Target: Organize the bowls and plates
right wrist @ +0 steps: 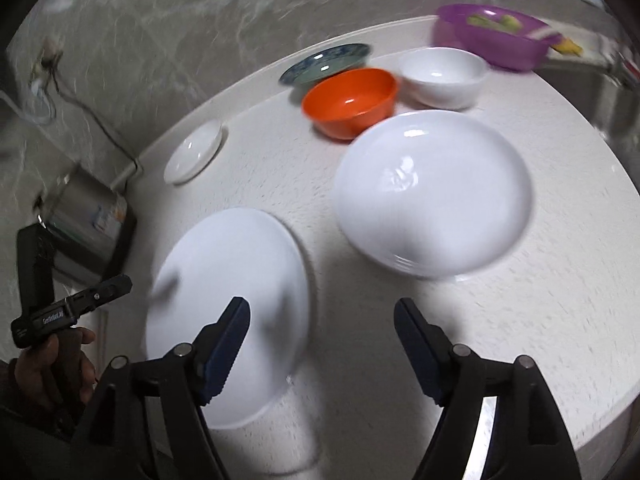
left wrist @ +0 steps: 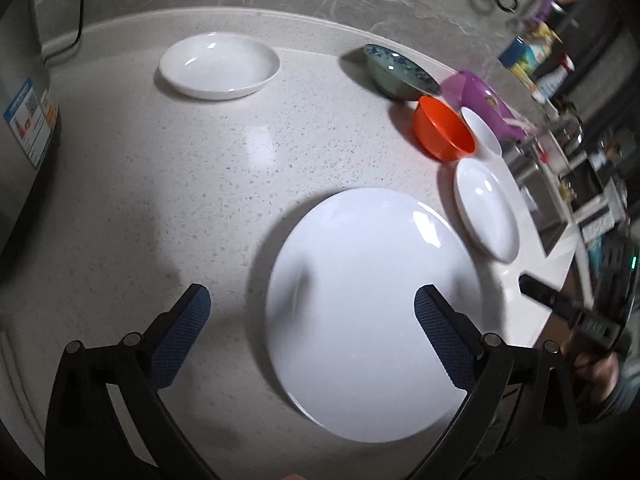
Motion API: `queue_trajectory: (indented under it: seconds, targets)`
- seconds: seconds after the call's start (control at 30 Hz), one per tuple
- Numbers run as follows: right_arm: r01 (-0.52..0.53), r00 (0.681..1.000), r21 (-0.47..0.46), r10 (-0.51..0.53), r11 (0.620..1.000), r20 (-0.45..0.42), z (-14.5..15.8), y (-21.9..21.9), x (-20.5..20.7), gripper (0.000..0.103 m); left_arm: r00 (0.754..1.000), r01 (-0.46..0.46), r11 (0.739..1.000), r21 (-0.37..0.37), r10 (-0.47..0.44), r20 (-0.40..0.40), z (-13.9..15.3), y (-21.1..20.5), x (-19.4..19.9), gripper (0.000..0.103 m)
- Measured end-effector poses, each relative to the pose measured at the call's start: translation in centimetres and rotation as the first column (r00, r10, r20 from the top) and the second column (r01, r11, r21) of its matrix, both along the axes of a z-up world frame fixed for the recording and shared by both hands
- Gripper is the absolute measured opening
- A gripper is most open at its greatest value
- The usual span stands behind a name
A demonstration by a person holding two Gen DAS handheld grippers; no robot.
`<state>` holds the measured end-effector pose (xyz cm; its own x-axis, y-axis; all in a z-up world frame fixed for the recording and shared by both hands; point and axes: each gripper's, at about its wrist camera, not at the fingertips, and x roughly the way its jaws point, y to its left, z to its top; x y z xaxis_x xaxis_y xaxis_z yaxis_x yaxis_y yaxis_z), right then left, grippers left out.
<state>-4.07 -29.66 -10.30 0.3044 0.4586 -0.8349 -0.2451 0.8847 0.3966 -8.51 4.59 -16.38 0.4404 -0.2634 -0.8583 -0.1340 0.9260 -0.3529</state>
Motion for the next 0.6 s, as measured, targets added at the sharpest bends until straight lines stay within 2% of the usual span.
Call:
queue_trajectory:
  seconds: [0.07,0.1,0.17,0.23,0.27,0.33,0.4,0.53,0.6]
  targets:
    - [0.022,1.0,0.024,-0.022,0.999,-0.001,0.3,-1.5,-0.3,0.077,0.997,-0.043,0.997,-0.07,0.038,-0.07,0.1,-0.1,1.0,0.102]
    - [0.03,1.0,0.035,-0.03,0.999,0.001,0.4,-2.3,-0.5,0.077,0.995,-0.069,0.993,-0.094,0.062,-0.076,0.3,0.0,1.3,0.102]
    - [0.036,0.999,0.041,-0.036,0.999,0.006,0.6,-3.7,-0.5,0.078,0.996,-0.08,0.992,-0.096,0.075,-0.055,1.0,-0.6,1.7,0.102]
    - [0.033,0.999,0.045,-0.034,0.998,0.015,0.9,-4.7,0.2,0.079,0.996,-0.062,0.997,-0.05,0.059,-0.062,1.6,-2.0,2.2,0.102]
    - [0.033,0.999,0.046,-0.034,0.998,0.016,0.9,-5.2,0.7,0.079,0.997,-0.056,0.997,-0.054,0.053,-0.064,1.7,-2.7,2.4,0.102]
    - [0.022,1.0,0.066,-0.023,0.998,0.011,0.8,-6.7,2.4,0.079,0.997,-0.058,0.993,-0.105,0.051,-0.062,2.0,-4.3,3.0,0.102]
    - [0.004,1.0,0.07,-0.005,0.998,0.018,0.5,-8.0,4.1,0.081,0.998,-0.053,0.992,-0.116,0.047,-0.052,2.3,-6.0,3.7,0.102]
    - [-0.054,0.998,0.105,0.051,0.993,0.028,-0.1,-10.8,8.3,0.081,0.997,-0.07,0.995,-0.073,0.066,-0.051,3.2,-10.6,6.3,0.102]
    - [-0.101,0.995,0.121,0.099,0.988,0.022,-0.8,-12.0,10.5,0.081,0.996,-0.082,0.997,-0.011,0.082,-0.035,3.3,-13.1,8.1,0.102]
